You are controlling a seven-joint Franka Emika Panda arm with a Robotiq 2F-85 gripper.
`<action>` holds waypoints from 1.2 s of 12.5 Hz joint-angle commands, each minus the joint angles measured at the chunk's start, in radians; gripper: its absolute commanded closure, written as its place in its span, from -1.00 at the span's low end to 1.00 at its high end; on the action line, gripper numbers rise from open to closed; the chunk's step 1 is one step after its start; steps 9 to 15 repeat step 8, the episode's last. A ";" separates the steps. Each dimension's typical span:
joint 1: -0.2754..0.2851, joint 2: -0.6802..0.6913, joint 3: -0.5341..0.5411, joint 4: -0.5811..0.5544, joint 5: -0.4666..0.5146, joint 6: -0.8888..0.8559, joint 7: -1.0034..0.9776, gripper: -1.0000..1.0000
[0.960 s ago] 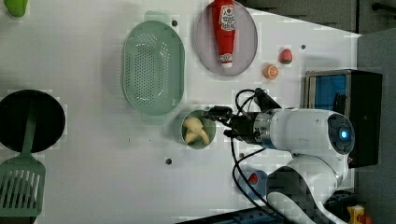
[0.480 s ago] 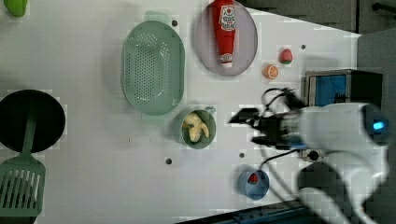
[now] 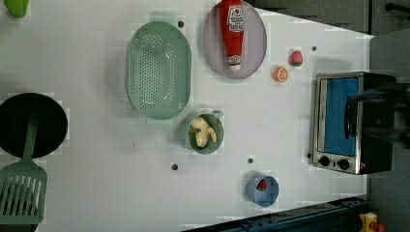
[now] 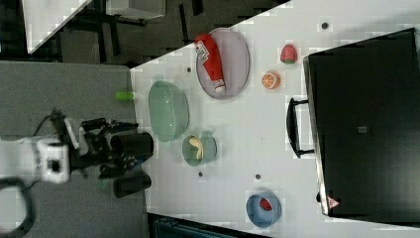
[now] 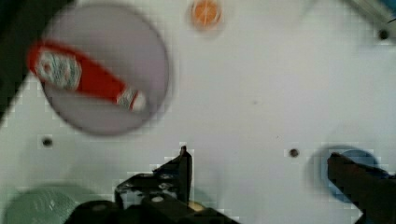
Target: Pick Banana and place it in mug.
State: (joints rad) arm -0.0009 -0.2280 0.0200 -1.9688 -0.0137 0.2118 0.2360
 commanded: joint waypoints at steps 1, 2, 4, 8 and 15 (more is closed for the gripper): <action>0.012 -0.049 -0.075 0.015 0.006 -0.092 -0.043 -1.00; 0.011 -0.056 -0.089 0.029 0.004 -0.118 -0.043 -1.00; 0.012 -0.056 -0.097 0.035 0.003 -0.156 -0.069 -1.00; 0.013 -0.032 -0.093 0.036 0.003 -0.138 -0.073 -1.00; 0.013 -0.032 -0.093 0.036 0.003 -0.138 -0.073 -1.00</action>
